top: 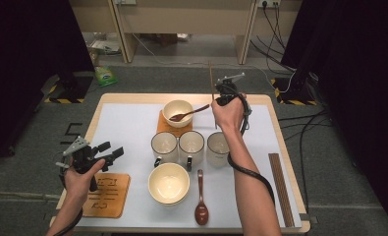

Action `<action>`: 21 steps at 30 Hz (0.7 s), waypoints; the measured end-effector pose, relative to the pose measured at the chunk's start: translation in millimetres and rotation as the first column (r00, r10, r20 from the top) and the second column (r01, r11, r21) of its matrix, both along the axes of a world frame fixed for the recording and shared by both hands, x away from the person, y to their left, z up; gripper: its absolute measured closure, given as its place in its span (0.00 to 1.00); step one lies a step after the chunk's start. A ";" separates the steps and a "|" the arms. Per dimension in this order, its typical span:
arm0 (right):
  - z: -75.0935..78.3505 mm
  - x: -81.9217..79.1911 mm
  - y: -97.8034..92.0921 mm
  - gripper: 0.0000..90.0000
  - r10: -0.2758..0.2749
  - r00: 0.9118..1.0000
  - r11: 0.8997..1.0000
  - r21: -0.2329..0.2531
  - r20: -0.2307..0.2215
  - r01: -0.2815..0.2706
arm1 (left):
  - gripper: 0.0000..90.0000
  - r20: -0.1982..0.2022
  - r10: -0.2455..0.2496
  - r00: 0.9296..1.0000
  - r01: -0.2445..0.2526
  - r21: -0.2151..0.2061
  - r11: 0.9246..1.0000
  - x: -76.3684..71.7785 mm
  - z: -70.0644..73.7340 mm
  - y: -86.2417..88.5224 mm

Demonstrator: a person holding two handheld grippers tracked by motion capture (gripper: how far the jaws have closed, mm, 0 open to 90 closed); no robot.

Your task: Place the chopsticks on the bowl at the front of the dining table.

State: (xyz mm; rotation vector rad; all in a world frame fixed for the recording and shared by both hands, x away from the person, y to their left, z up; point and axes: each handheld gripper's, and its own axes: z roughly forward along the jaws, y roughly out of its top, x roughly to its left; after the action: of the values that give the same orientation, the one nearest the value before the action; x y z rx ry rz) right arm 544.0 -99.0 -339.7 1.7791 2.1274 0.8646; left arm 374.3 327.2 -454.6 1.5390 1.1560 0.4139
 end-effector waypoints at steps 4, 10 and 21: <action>-0.5 -0.1 2.4 0.96 0.005 1.000 1.000 0.003 0.008 -0.005 | 0.28 0.000 -0.001 1.000 0.001 -0.001 1.000 0.2 0.0 -0.2; -2.6 0.5 5.3 0.96 0.013 1.000 1.000 0.003 0.009 -0.013 | 0.28 0.000 0.001 1.000 -0.001 -0.002 1.000 0.2 0.2 0.3; -4.3 1.1 11.4 0.96 0.029 1.000 1.000 0.005 0.009 -0.029 | 0.28 0.001 0.000 1.000 0.000 -0.001 1.000 0.5 0.6 0.2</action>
State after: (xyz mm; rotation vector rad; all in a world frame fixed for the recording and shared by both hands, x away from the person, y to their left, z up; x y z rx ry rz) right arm 545.1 -87.6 -344.0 1.7476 2.1530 0.8834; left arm 374.8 327.4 -454.0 1.5375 1.1553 0.4138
